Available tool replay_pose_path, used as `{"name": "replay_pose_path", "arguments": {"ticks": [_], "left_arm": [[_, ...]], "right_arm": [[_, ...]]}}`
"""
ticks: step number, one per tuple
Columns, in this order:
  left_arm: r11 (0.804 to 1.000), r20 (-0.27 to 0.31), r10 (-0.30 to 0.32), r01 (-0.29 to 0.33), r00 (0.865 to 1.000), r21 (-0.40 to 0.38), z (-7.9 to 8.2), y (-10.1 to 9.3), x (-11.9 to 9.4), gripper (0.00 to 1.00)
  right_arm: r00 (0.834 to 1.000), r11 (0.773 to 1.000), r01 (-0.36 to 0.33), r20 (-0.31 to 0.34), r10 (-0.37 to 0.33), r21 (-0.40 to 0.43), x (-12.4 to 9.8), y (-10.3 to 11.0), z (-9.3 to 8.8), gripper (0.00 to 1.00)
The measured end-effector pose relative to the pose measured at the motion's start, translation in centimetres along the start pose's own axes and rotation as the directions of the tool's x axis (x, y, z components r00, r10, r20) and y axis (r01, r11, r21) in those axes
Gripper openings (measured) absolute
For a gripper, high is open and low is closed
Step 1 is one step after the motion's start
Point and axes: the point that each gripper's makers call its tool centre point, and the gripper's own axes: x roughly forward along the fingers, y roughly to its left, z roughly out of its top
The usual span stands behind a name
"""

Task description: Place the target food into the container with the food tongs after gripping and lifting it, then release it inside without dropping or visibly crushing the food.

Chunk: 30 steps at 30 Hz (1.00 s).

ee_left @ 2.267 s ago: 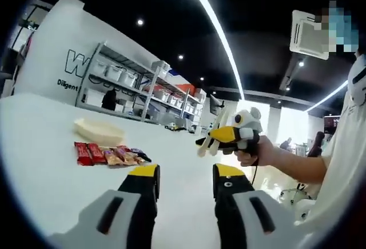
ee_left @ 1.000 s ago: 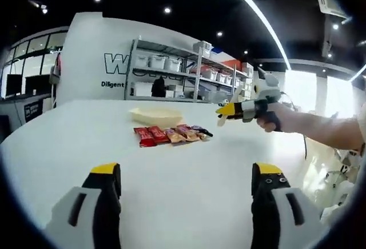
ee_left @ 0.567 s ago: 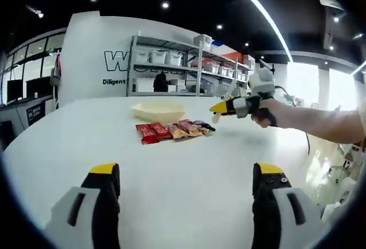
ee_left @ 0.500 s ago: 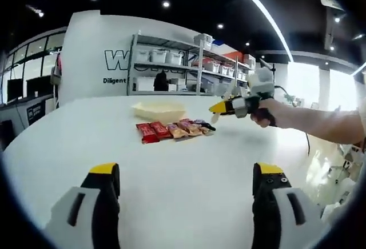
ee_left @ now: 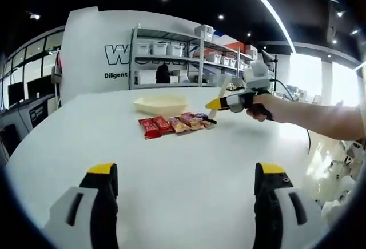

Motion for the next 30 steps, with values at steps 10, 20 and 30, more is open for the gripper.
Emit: {"name": "replay_pose_path", "arguments": {"ticks": [10,20,30], "left_arm": [[1.0,-0.069,0.014,-0.013,0.997,0.008,-0.8,0.0,-0.1,0.96],[0.999,-0.07,0.023,-0.021,0.997,0.025,-0.4,0.1,-0.5,0.95],[1.0,-0.072,0.008,-0.006,0.997,0.026,-0.5,-0.2,-0.7,0.94]], "right_arm": [[1.0,0.999,0.029,-0.01,-0.03,-0.029,0.4,-0.2,0.0,0.19],[0.997,0.995,0.072,-0.022,-0.073,-0.065,1.0,-0.4,-0.3,0.2],[0.993,0.981,0.106,-0.041,-0.114,-0.163,1.2,-0.3,-0.6,0.19]]}}
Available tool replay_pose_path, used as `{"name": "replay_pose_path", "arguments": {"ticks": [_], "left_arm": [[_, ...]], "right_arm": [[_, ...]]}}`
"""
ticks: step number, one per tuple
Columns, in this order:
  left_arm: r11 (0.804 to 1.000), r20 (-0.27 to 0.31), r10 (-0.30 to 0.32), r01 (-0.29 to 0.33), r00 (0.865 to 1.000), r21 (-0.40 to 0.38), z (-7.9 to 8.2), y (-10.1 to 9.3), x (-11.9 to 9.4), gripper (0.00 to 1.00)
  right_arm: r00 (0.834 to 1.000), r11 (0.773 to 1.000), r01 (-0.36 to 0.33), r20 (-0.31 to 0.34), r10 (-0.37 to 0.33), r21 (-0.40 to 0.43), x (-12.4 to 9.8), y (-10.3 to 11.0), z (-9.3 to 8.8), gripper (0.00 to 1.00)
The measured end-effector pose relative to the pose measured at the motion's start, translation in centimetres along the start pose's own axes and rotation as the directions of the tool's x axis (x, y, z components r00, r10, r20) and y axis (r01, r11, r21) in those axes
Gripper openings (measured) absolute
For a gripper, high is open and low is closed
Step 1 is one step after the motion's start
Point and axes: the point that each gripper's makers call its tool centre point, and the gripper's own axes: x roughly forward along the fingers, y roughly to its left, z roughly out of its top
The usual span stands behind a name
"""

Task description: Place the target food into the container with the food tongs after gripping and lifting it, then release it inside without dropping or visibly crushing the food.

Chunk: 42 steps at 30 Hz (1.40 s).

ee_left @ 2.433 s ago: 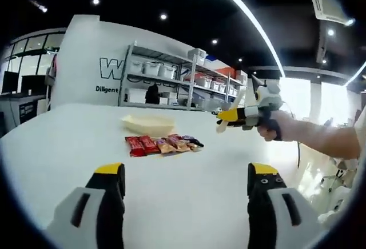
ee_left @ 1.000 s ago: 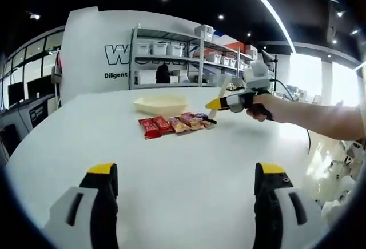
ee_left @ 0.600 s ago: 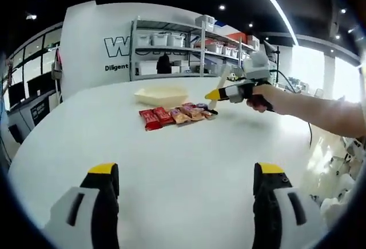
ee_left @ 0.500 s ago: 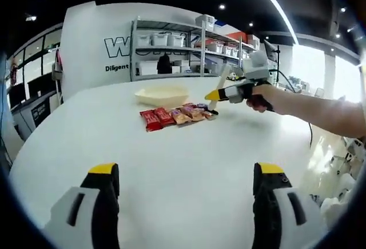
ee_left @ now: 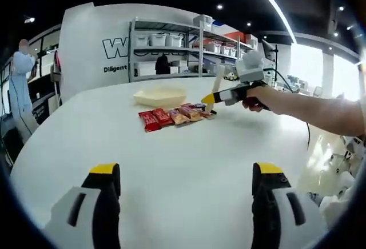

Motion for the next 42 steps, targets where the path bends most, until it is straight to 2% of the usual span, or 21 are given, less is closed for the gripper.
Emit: {"name": "replay_pose_path", "arguments": {"ticks": [5,9,15,22,24,29,38,42], "left_arm": [[1.0,-0.002,-0.003,0.003,1.0,0.004,-0.1,0.0,-0.1,0.93],[1.0,-0.002,-0.001,0.001,1.0,-0.003,-0.3,0.3,-0.2,0.92],[1.0,-0.008,0.0,0.0,1.0,-0.012,-0.8,0.4,-0.4,0.91],[1.0,0.0,0.0,0.0,1.0,-0.019,-0.8,0.5,-0.5,0.9],[1.0,0.002,-0.001,0.001,1.0,-0.019,-0.7,0.4,-0.5,0.9],[1.0,-0.001,-0.009,0.009,1.0,-0.027,-1.0,0.1,-0.4,0.89],[0.999,0.015,-0.013,0.013,1.0,-0.033,-0.7,-0.1,-0.7,0.89],[0.999,0.016,-0.018,0.019,1.0,-0.034,-0.6,-0.3,-0.6,0.89]], "right_arm": [[1.0,0.999,0.016,-0.005,-0.016,-0.051,0.1,0.2,0.0,0.16],[1.0,1.0,0.019,-0.017,-0.019,-0.01,-0.1,-0.1,-0.1,0.13],[1.0,1.0,0.02,-0.015,-0.02,0.007,-0.4,-0.4,0.0,0.11],[1.0,0.999,0.003,0.019,-0.004,0.042,-1.6,-0.4,1.4,0.12],[0.999,0.997,-0.005,0.043,0.001,0.079,-2.1,-0.6,2.1,0.12],[0.999,0.993,-0.008,0.037,0.004,0.121,-2.3,-1.5,2.0,0.12],[0.999,0.991,-0.004,0.034,0.0,0.137,-3.0,-1.9,1.6,0.12],[0.998,0.991,-0.007,0.059,-0.001,0.132,-3.4,-1.9,2.6,0.13]]}}
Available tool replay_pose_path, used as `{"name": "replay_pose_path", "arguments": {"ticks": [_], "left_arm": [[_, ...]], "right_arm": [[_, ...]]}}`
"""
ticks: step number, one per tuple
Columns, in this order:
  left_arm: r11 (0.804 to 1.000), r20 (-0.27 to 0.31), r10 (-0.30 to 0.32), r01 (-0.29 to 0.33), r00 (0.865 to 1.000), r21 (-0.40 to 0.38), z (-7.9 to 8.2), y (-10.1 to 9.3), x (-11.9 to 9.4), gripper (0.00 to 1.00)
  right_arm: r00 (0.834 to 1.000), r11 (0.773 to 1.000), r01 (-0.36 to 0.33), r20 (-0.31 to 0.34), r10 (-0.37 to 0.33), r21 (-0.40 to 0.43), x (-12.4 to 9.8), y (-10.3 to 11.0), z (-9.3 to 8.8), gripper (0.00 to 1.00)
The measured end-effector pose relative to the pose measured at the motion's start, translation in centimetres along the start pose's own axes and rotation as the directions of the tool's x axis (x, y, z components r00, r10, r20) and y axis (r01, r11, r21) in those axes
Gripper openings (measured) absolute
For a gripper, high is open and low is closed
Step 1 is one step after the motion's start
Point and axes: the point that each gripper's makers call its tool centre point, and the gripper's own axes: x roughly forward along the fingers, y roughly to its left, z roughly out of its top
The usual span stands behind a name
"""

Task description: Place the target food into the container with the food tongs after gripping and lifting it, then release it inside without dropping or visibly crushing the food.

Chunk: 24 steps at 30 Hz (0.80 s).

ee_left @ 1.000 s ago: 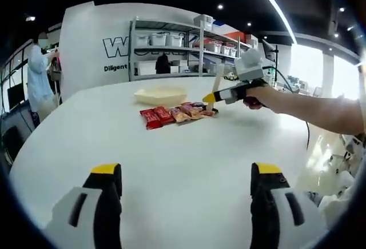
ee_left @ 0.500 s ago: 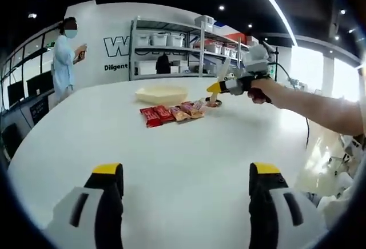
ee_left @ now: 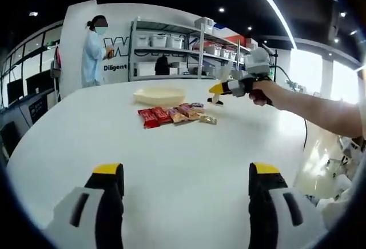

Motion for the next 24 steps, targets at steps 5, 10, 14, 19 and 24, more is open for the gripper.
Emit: {"name": "replay_pose_path", "arguments": {"ticks": [5,10,14,19,24], "left_arm": [[1.0,0.014,-0.013,0.013,1.0,-0.008,0.3,-0.3,0.4,0.88],[1.0,0.019,-0.029,0.029,0.999,-0.007,0.6,-0.7,0.8,0.88],[0.999,0.027,-0.037,0.038,0.999,-0.013,0.8,-0.9,0.9,0.88],[0.999,0.027,-0.035,0.035,0.999,-0.004,0.8,-0.6,1.0,0.88],[1.0,0.011,-0.02,0.02,1.0,0.0,0.6,-0.1,1.0,0.88]], "right_arm": [[1.0,1.0,-0.005,0.012,0.005,0.001,0.1,0.1,0.7,0.13],[0.999,1.0,-0.014,0.03,0.014,0.015,0.3,0.3,2.1,0.13],[0.999,1.0,-0.025,0.04,0.024,0.016,1.1,1.0,3.0,0.13],[0.998,0.999,-0.039,0.043,0.039,-0.005,2.6,2.0,4.3,0.13],[0.997,0.998,-0.056,0.053,0.055,0.005,4.3,2.6,5.3,0.13]]}}
